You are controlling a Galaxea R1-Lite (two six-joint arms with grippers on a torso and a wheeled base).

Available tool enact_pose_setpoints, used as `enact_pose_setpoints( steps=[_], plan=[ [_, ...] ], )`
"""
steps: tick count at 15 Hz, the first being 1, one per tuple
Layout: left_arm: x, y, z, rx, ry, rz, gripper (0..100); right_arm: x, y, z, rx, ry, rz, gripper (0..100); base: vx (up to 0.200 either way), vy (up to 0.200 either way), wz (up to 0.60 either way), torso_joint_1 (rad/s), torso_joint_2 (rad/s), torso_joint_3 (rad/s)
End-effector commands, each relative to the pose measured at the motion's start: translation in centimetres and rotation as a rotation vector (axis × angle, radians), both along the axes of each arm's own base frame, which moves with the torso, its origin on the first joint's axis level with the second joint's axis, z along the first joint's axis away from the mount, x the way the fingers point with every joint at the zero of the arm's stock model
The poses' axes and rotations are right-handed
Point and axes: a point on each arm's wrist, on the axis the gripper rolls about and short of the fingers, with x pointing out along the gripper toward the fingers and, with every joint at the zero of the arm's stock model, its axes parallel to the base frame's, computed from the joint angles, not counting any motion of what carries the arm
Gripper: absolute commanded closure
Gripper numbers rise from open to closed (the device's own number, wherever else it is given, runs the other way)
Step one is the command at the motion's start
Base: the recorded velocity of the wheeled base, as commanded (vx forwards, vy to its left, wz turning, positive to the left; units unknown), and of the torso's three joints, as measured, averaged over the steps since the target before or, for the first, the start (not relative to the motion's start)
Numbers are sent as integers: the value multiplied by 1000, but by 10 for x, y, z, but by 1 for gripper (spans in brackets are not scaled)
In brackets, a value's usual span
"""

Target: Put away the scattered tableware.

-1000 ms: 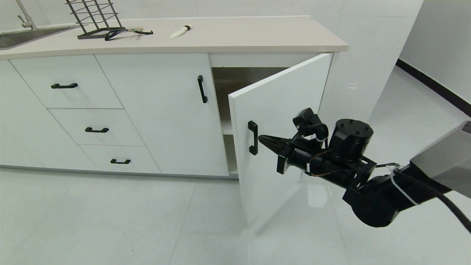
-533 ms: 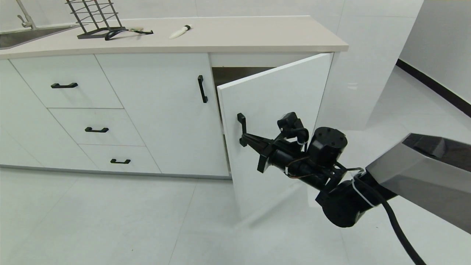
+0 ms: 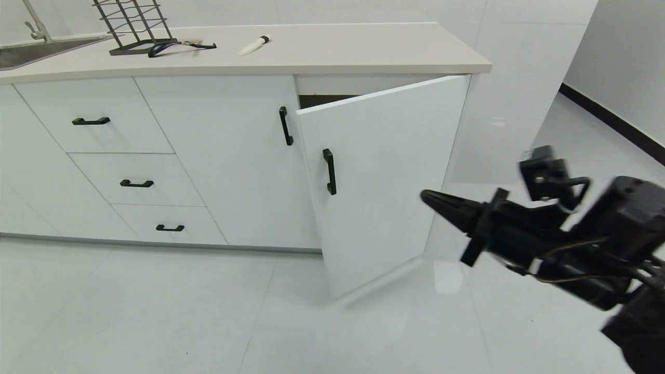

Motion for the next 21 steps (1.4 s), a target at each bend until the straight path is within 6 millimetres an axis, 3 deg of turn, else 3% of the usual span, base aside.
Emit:
enact_pose_setpoints(
  steps=[1,2,4,6,7,8,9,10,12,13,15,21],
  plan=[
    [0,0,0,0,0,0,0,-93,-107,27,68,-167,-304,100,0,0,0,0,0,0],
    [0,0,0,-2,0,2,0,-121,-124,26,79,-228,-386,100,0,0,0,0,0,0],
    [0,0,0,4,-1,0,0,-172,-133,11,99,-325,-411,100,0,0,0,0,0,0],
    [0,0,0,10,0,0,0,-212,-138,9,117,-435,-429,100,0,0,0,0,0,0],
    [0,0,0,10,0,0,0,-225,-140,-2,108,-406,-434,100,0,0,0,0,0,0],
    [0,0,0,10,0,0,0,-225,-140,-2,108,-406,-434,100,0,0,0,0,0,0],
    [0,0,0,7,0,0,0,-252,-143,-46,53,-252,-435,100,0,0,0,0,0,0],
    [0,0,0,10,0,0,0,-255,-143,-63,20,-178,-433,100,0,0,0,0,0,0],
    [0,0,0,12,0,5,0,-252,-143,-64,15,-143,-458,100,0,0,0,0,0,0],
    [0,0,0,12,0,5,0,-246,-145,-82,-27,49,-563,100,0,0,0,0,0,0],
    [0,0,0,4,-1,22,0,-245,-147,-103,-92,242,-688,100,0,0,0,0,0,0],
    [0,1,0,1,-1,23,0,-252,-146,-110,-122,167,-799,100,0,0,0,0,0,0]
  ],
)
